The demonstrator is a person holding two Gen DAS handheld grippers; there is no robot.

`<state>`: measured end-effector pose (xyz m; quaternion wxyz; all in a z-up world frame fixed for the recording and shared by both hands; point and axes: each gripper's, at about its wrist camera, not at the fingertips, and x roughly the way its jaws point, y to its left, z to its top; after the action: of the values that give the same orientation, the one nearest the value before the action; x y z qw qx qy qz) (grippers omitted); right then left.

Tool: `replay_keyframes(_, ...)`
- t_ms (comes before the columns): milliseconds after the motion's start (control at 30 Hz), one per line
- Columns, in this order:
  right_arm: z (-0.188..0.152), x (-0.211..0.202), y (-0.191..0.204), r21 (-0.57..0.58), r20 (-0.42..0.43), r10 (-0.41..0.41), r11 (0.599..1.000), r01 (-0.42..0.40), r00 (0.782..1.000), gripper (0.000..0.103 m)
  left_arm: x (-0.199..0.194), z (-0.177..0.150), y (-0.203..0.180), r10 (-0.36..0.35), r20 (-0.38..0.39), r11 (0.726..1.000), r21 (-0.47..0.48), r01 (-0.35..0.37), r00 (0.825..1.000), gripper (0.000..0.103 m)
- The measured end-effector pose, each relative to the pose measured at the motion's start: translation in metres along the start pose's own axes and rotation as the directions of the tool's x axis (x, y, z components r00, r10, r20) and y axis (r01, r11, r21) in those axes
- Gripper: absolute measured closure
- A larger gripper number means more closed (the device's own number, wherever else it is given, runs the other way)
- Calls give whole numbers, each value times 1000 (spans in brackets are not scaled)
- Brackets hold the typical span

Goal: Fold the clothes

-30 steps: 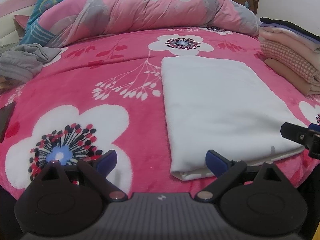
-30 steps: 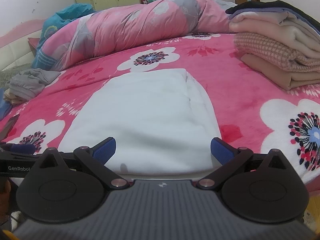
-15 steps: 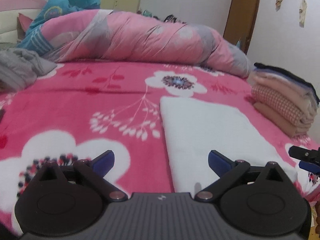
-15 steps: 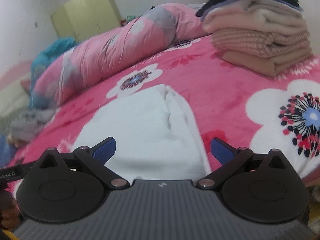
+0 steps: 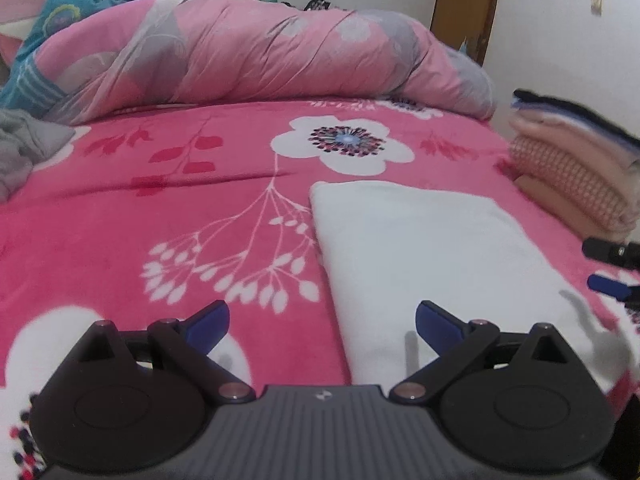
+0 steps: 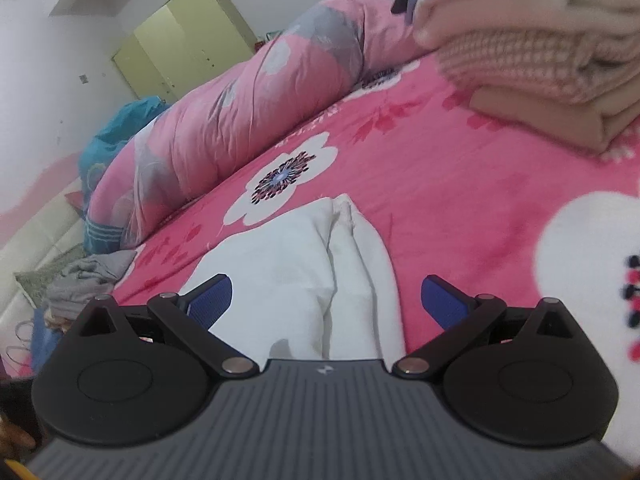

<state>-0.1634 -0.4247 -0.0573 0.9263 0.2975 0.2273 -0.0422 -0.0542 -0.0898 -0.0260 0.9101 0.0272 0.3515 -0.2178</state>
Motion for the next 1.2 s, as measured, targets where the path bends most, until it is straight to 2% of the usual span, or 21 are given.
replay_keyframes(167, 10, 17, 0, 1, -18, 12, 1000, -12, 1000, 2, 10, 13, -2, 74, -63, 997, -1, -74, 995, 3)
replay_keyframes(267, 21, 30, 1, -37, -51, 11, 999, -12, 999, 3, 15, 20, -1, 105, -93, 994, -13, -106, 990, 3)
replay_keyframes(367, 35, 42, -6, -19, -91, 12, 1000, -14, 996, 3, 21, 24, -2, 139, -118, 990, -7, -141, 983, 3)
replay_keyframes(600, 50, 56, -18, 36, -169, 35, 999, -30, 985, 3, 25, 30, -5, 167, -124, 986, 7, -167, 978, 3)
replay_keyframes(1200, 55, 87, -29, 81, -236, 76, 995, -58, 969, 3, 29, 35, -9, 237, -134, 971, 36, -235, 962, 3)
